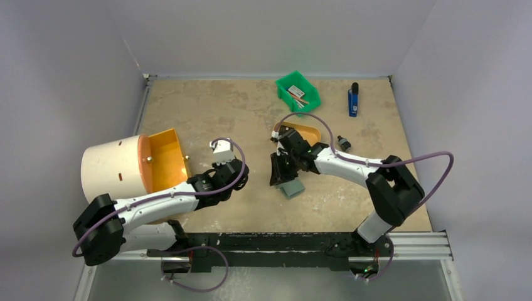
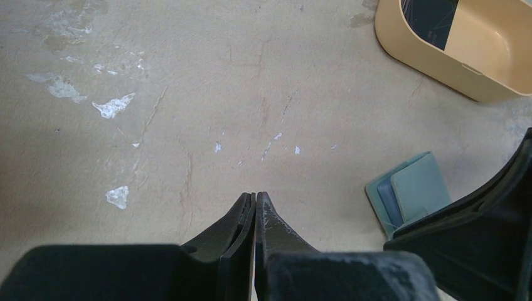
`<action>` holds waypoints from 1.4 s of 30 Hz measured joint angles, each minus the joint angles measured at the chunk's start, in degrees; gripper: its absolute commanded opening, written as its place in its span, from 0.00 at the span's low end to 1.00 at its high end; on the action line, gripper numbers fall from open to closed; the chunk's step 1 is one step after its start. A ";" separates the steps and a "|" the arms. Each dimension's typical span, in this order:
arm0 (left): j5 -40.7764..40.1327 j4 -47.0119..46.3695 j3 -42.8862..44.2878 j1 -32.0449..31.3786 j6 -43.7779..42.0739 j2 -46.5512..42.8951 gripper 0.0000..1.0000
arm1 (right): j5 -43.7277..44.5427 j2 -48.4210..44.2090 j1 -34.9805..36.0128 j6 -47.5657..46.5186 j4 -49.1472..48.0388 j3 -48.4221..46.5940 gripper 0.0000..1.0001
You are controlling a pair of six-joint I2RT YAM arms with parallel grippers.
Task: Put the credit cards into the card holder
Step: Close the card holder at the center of the board.
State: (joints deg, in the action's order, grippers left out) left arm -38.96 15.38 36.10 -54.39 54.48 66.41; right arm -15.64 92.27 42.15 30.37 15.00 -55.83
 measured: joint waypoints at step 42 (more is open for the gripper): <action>6.51 -8.11 2.51 0.02 -0.63 13.70 0.00 | 5.46 -6.71 -4.35 -4.94 -1.62 7.39 0.25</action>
State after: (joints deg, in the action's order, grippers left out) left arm -32.45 7.27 38.61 -54.37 53.84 80.12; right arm -10.17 85.56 37.80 25.43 13.39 -48.45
